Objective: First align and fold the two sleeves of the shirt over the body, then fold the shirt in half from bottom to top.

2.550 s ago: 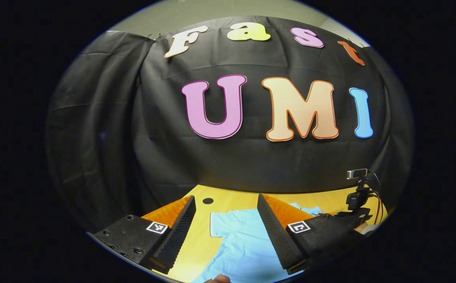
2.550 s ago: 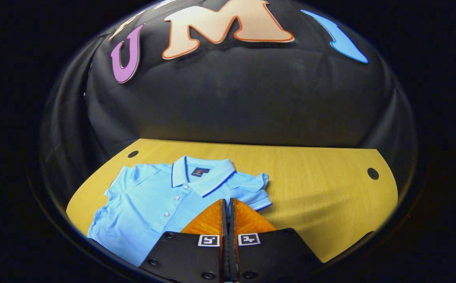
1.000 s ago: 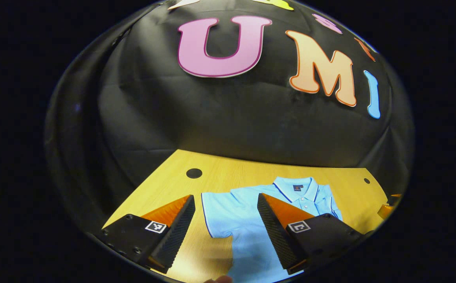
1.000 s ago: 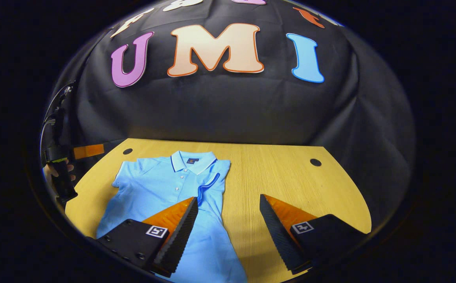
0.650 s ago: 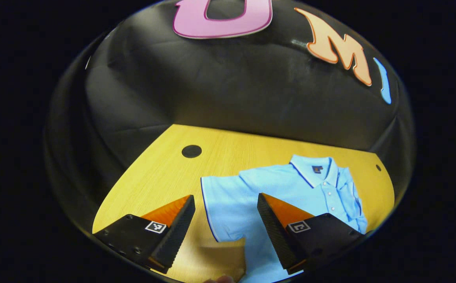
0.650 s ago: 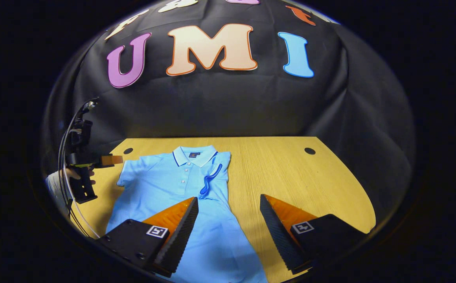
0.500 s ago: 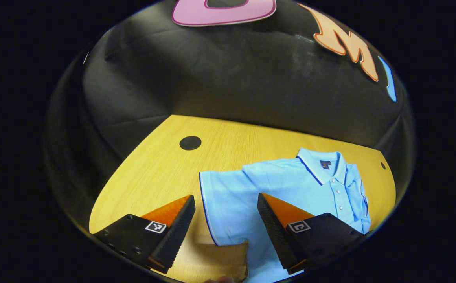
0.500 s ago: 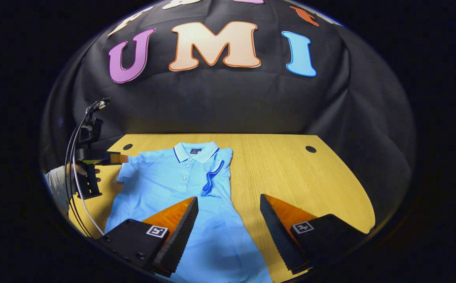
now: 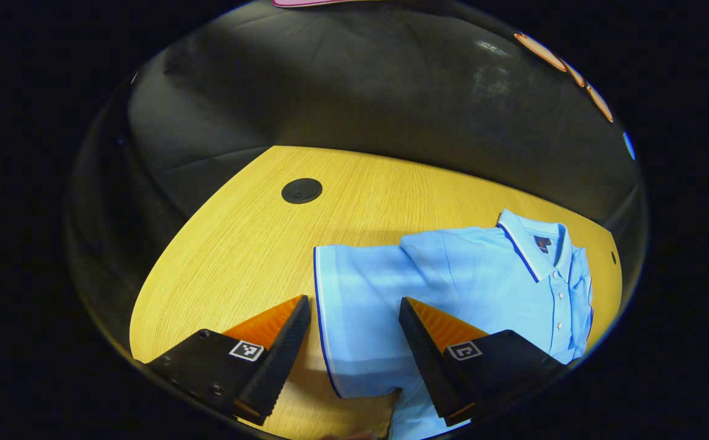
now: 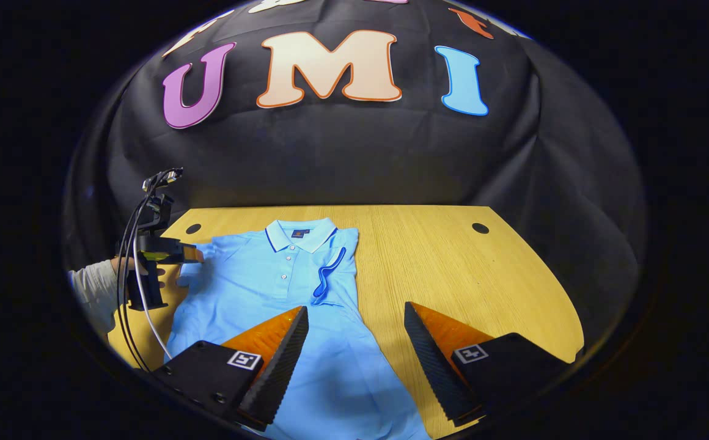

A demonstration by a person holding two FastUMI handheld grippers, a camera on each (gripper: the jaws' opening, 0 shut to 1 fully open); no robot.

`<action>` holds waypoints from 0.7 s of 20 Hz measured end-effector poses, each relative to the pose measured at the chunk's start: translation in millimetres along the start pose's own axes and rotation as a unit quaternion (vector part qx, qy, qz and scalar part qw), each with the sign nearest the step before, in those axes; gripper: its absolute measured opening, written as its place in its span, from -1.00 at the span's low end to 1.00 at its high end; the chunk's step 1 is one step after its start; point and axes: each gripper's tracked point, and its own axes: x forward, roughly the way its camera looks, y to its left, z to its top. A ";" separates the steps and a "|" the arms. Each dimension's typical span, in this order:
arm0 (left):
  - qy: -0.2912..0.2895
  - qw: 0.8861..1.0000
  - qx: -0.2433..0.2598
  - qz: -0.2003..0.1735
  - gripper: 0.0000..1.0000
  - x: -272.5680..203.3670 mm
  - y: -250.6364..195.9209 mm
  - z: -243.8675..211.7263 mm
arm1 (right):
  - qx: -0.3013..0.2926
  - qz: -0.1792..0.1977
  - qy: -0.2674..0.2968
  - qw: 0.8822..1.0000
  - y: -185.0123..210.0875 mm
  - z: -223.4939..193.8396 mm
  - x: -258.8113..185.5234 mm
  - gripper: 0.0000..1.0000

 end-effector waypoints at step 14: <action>0.018 0.999 0.015 -0.036 -1.00 -18.9 -38.8 2.2 | -0.005 0.027 0.001 1.000 -4.1 -0.4 2.1 0.96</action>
